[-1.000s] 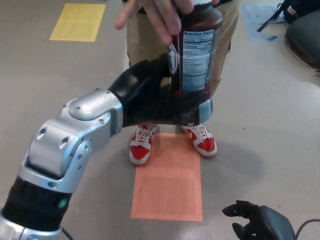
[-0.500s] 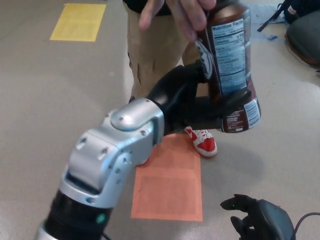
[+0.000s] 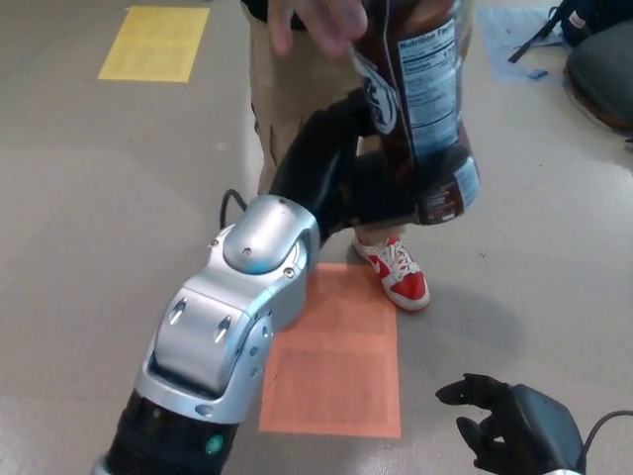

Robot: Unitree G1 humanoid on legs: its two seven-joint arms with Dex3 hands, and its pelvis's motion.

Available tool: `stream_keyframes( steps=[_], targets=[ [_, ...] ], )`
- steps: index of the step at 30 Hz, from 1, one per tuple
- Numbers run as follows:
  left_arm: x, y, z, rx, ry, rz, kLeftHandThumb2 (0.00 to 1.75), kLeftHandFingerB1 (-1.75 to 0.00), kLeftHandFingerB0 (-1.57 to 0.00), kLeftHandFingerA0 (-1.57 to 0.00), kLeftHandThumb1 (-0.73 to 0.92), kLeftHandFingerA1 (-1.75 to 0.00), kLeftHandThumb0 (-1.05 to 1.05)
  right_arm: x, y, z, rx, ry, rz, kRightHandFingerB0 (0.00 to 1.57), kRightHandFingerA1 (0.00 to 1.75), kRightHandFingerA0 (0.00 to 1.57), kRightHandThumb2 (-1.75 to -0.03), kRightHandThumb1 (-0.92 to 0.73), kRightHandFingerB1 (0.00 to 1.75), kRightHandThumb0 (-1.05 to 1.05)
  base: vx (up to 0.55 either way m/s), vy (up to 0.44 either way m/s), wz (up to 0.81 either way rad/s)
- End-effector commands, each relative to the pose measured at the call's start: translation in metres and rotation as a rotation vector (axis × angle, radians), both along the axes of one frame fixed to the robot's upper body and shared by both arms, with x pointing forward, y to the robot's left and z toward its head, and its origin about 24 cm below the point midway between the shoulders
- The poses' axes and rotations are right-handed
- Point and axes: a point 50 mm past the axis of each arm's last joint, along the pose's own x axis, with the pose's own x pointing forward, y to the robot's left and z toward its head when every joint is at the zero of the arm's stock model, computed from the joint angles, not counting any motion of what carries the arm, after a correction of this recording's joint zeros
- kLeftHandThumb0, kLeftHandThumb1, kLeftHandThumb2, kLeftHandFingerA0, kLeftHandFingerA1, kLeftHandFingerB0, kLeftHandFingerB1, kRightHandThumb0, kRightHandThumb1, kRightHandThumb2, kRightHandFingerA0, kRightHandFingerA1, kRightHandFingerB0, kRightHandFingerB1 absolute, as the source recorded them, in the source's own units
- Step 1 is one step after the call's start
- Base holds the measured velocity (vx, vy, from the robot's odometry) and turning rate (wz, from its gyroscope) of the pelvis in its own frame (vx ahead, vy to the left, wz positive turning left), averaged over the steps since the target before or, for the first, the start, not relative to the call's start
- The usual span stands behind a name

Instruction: The robot recieved a bottle of protein shake from a person using its left hand and then shake the protein up and down 2 two times and hand it back to the person

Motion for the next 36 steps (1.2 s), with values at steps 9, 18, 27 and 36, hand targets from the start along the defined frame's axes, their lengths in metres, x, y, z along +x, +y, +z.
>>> stream_keyframes(
  steps=[9,18,27,36],
  targets=[
    [0.001,0.049,-0.047,0.125,-0.038,0.135,0.66,-1.02,-0.62,-1.11,0.86,-0.68,-0.18,0.004,-0.002,0.001,-0.005,-0.002,-0.031,0.82,0.48,0.93,-0.63,-0.74,0.45,-0.25,0.0,0.0,0.0],
    [-0.002,0.099,-0.101,0.309,0.023,0.195,0.66,-0.96,-0.65,-1.09,0.85,-0.7,-0.16,0.002,-0.005,0.001,0.003,-0.003,-0.04,0.8,0.5,0.95,-0.64,-0.73,0.45,-0.2,0.0,0.0,0.0],
    [-0.005,0.117,-0.126,0.372,0.096,0.23,0.65,-0.9,-0.68,-1.1,0.85,-0.71,-0.19,0.002,-0.005,0.001,-0.006,-0.01,-0.039,0.81,0.5,0.95,-0.63,-0.75,0.45,-0.22,0.0,0.0,0.0],
    [0.025,0.11,-0.019,0.154,-0.177,0.273,0.65,-0.93,-0.68,-1.06,0.86,-0.9,-0.19,-0.002,-0.01,0.0,0.004,-0.01,-0.046,0.8,0.51,0.93,-0.62,-0.75,0.45,-0.23,0.0,0.0,0.0]
  ],
)
